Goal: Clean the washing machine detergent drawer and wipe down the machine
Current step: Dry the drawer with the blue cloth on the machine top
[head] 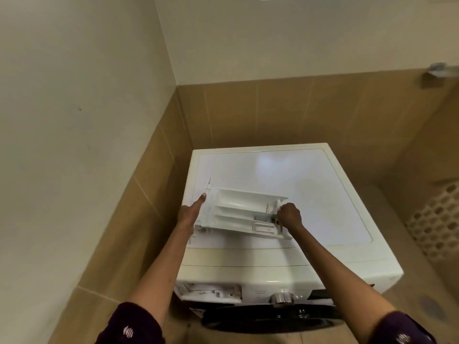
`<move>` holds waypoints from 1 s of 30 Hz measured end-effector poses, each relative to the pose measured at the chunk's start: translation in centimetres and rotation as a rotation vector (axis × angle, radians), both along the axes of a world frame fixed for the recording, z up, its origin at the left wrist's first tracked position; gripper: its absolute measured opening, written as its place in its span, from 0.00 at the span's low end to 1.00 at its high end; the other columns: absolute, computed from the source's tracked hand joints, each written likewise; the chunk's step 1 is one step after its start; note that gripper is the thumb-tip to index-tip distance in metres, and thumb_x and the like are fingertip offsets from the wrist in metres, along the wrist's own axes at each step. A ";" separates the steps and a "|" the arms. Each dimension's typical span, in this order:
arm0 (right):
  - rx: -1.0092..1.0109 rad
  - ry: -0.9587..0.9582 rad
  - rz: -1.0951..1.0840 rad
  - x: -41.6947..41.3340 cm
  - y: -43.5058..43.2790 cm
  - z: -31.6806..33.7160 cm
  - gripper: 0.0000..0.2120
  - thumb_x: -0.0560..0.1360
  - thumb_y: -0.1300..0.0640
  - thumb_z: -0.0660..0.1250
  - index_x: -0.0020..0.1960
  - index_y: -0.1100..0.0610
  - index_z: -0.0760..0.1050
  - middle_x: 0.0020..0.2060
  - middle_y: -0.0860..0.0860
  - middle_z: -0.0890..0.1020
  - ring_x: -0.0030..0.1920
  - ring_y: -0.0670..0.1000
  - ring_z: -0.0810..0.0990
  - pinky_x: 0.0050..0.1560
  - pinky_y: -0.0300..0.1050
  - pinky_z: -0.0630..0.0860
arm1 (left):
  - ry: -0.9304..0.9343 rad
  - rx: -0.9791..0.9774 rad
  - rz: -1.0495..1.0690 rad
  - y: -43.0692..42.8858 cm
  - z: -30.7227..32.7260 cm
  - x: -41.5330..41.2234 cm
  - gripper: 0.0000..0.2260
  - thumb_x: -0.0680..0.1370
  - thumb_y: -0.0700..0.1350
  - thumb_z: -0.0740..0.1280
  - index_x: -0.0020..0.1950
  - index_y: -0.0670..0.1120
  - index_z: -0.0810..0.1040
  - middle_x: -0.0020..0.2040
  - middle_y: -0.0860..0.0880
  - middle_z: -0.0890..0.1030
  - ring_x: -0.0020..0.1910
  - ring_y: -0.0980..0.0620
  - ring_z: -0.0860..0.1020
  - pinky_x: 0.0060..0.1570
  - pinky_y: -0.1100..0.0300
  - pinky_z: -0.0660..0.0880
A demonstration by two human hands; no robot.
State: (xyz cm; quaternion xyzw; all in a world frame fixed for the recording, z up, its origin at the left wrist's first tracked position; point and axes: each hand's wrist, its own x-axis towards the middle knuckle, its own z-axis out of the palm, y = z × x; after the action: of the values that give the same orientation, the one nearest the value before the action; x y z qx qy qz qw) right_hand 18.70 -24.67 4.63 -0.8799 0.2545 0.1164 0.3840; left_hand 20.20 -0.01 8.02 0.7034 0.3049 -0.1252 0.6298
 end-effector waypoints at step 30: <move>-0.147 -0.581 -0.777 -24.3 -31.2 14.0 0.11 0.76 0.62 0.62 0.50 0.54 0.82 0.40 0.50 0.80 0.33 0.46 0.73 0.30 0.37 0.63 | -0.580 0.120 -1.043 -44.2 7.9 -13.4 0.07 0.76 0.45 0.67 0.47 0.42 0.82 0.46 0.41 0.83 0.48 0.42 0.80 0.46 0.58 0.73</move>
State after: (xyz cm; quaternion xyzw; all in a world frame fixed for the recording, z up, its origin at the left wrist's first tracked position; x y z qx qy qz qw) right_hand -5.63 -55.85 18.62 -0.7406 0.4539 -0.3041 0.3913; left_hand 6.78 -44.20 15.91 0.8001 -0.2581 -0.2033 0.5019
